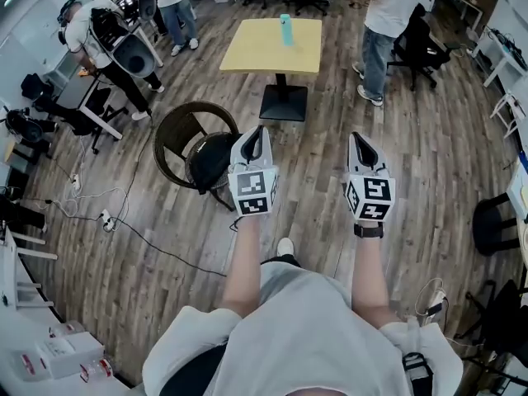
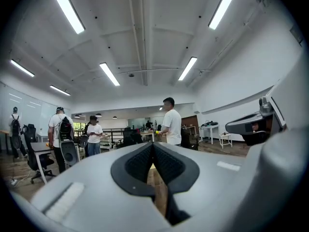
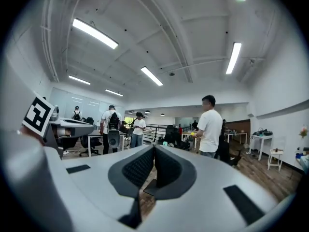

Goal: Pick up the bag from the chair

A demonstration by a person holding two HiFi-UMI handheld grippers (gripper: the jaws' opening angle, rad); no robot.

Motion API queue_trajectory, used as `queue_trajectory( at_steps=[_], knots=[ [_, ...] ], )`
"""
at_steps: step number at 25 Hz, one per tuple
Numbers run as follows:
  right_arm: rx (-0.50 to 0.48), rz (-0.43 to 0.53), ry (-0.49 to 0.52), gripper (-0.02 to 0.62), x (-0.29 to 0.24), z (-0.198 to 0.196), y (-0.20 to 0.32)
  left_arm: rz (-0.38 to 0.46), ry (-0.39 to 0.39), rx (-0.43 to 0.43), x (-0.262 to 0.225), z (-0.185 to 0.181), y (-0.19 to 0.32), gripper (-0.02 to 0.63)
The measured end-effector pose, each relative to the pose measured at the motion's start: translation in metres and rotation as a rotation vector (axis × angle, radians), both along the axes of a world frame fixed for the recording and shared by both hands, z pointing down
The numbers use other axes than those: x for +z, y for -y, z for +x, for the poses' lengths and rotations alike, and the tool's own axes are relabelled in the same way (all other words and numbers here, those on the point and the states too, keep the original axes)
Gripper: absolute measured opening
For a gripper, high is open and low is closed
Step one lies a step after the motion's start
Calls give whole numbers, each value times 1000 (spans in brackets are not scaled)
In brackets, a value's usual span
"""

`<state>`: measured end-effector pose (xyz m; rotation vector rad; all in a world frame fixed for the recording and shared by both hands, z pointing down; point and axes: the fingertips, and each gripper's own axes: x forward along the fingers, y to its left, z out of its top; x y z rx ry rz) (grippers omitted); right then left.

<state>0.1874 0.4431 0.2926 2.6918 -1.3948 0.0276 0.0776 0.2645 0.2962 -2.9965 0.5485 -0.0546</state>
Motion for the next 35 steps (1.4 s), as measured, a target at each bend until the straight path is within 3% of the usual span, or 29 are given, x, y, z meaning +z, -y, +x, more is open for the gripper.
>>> queue_trajectory(
  at_steps=[7, 18, 29, 35],
  knots=[
    [-58, -36, 34, 11, 4, 21, 70, -7, 1, -63, 1, 10, 60, 11],
    [-202, -33, 17, 11, 0, 17, 203, 2, -19, -157, 0, -3, 166, 9],
    [-436, -14, -12, 11, 1, -25, 325, -42, -25, -301, 17, -50, 250, 11],
    [-580, -34, -12, 11, 13, -34, 399, -37, -87, -396, 18, -68, 301, 9]
  ],
)
